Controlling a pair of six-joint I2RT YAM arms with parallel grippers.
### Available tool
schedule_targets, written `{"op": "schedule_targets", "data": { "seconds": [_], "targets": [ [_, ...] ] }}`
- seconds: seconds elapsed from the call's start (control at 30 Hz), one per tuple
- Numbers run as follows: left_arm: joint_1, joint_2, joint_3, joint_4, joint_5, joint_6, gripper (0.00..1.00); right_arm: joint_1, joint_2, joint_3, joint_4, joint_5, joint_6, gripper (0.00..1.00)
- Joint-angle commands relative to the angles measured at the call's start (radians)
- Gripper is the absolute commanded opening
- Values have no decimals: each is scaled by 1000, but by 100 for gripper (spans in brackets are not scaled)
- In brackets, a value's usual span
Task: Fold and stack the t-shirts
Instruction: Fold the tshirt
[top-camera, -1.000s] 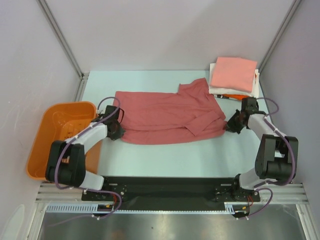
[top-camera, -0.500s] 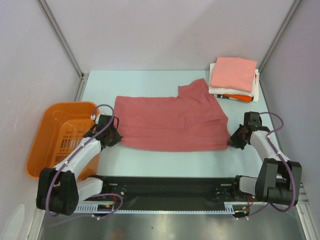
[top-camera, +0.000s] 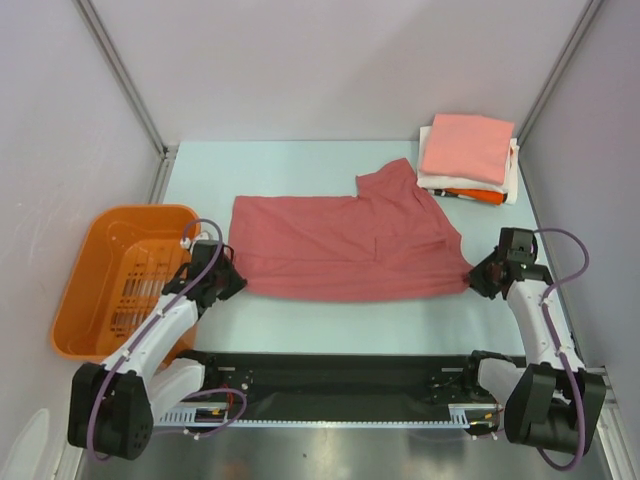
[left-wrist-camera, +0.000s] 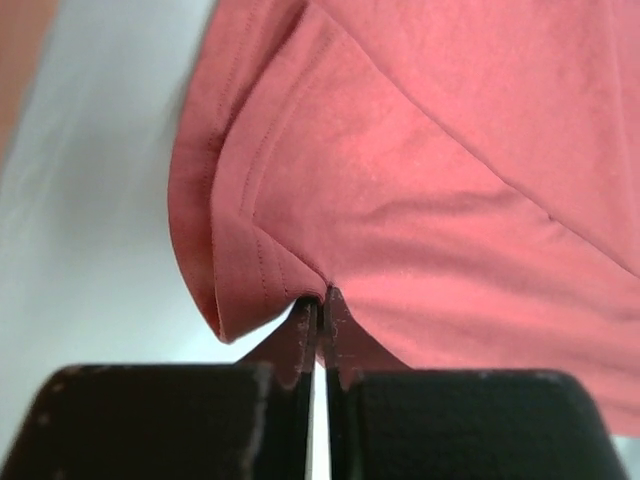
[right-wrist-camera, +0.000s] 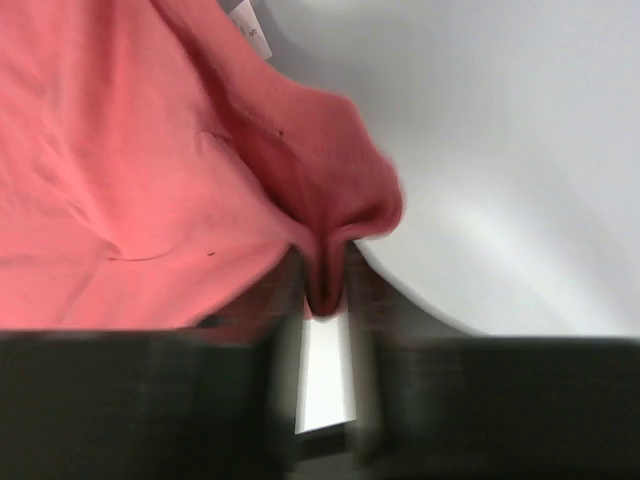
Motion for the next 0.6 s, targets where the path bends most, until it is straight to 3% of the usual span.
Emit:
{"op": "schedule_targets", "data": {
  "seconds": [0.0,0.03,0.1,0.2,0.33,0.4,0.57],
  "targets": [
    [-8,-20,-46,-101,104,-57,6,-13,-56,-13,-19,68,35,31],
    [-8,-28,-41,-106,113,-51,28,-13,-79,-21,-13,68,42,44],
    [-12,-65,-15,-129,125,-41,45,-13,-96,-35,-7,60,46,68],
    [-12,-120,43,-161,118,-25,65,-13,-104,-18,1,54,21,76],
    [-12,-108,164,-184,60,38,77,-8,-96,28,-2,3,-19,77],
    [-12,-67,254,-170,3,96,78,10,-108,36,-2,-3,-33,77],
    [-9,218,504,-147,-37,141,75,87,-130,36,27,-1,-33,83]
  ]
}}
